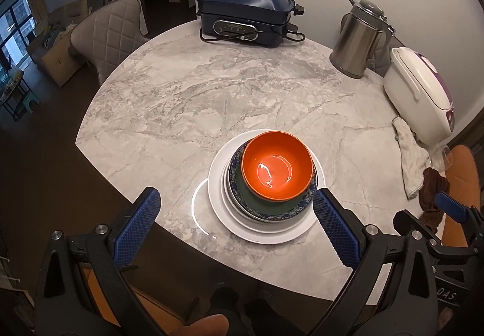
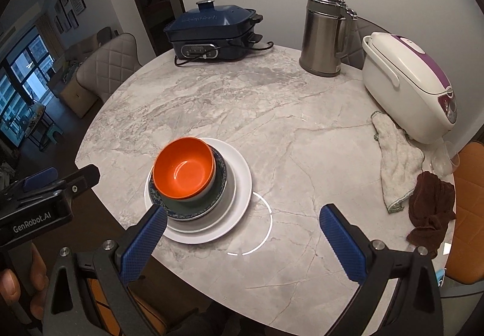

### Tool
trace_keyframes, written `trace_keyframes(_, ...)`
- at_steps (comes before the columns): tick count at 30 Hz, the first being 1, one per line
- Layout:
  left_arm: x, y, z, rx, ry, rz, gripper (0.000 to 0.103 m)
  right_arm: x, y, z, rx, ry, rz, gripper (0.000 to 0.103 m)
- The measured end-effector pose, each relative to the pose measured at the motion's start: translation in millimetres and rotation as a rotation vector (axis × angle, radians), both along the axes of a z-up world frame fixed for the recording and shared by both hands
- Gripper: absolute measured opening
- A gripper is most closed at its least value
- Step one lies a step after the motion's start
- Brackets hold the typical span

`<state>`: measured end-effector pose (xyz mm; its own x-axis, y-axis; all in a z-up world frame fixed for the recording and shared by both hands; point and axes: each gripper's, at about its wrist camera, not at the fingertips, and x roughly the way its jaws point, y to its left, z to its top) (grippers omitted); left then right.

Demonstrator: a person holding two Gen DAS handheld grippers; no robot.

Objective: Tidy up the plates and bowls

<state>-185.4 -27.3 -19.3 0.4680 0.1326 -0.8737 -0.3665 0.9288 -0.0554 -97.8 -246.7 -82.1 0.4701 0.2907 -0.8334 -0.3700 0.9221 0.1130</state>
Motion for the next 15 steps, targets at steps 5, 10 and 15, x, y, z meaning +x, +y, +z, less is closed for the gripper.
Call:
trace_keyframes(5,2,-7,0,0.004,-0.001,-0.018,0.102,-1,2,3,-0.022,-0.009,-0.013,0.103)
trace_keyframes(10,3,-10,-1,0.006,-0.001,-0.023,0.102,0,1,3,-0.039,-0.013,-0.034,0.103)
trace_keyframes(15,3,-13,-4,0.008,0.007,-0.032,0.102,1,0,2,-0.051,-0.017,-0.054,0.103)
